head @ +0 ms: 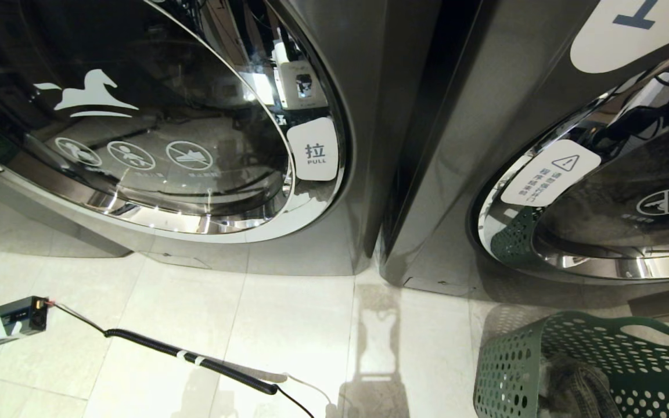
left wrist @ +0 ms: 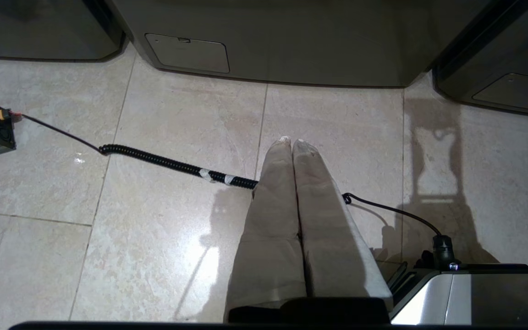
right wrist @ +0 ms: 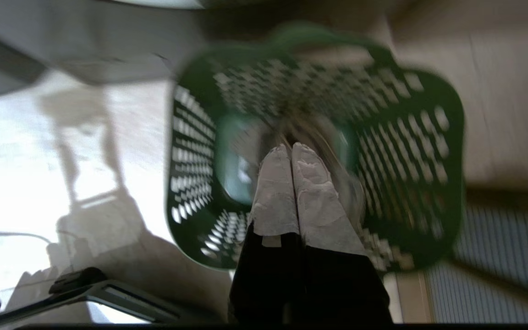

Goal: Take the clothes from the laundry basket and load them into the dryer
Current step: Take the clothes out of the basket

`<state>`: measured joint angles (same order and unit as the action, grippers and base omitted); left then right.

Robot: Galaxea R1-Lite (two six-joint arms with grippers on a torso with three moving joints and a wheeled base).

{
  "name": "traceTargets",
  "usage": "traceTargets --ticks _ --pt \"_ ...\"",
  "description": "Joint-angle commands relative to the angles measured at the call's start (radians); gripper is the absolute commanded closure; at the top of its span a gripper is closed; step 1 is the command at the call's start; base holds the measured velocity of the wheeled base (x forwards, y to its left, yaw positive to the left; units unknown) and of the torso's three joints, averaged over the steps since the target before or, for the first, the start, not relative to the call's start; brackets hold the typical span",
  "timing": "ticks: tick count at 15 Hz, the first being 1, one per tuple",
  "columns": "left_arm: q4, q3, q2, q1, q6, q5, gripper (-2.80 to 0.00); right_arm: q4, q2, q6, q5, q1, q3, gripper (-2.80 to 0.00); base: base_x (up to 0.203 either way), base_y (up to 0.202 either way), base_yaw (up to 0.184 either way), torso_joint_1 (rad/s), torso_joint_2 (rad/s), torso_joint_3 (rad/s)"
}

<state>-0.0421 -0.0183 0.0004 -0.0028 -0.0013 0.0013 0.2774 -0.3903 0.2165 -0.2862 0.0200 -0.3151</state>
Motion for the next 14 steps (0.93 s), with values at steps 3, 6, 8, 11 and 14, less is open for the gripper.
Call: traceTargets --ticks 3,6,8,11,14 --pt "-0.001 0.000 0.000 -0.002 0.000 0.000 0.00 0.039 -0.481 0.327 -0.087 0.029 -0.043 0.00 0.000 0.000 0.000 0.000 0.00 0.000" --pt "-0.001 0.000 0.000 -0.002 0.000 0.000 0.00 0.045 -0.577 0.477 -0.069 0.153 -0.013 0.00 0.000 0.000 0.000 0.000 0.00 0.000" --pt "-0.001 0.000 0.000 -0.001 0.000 0.000 0.00 0.003 -0.647 0.479 0.021 0.362 0.013 0.00 0.000 0.000 0.000 0.000 0.00 0.000" --pt "-0.001 0.000 0.000 0.000 0.000 0.000 0.00 -0.112 -0.832 0.419 0.105 0.479 0.063 0.00 0.000 0.000 0.000 0.000 0.00 0.000" --pt "-0.001 0.000 0.000 0.000 0.000 0.000 0.00 -0.235 -1.007 0.392 0.162 0.486 0.095 -2.80 0.000 0.000 0.000 0.000 0.00 0.000"
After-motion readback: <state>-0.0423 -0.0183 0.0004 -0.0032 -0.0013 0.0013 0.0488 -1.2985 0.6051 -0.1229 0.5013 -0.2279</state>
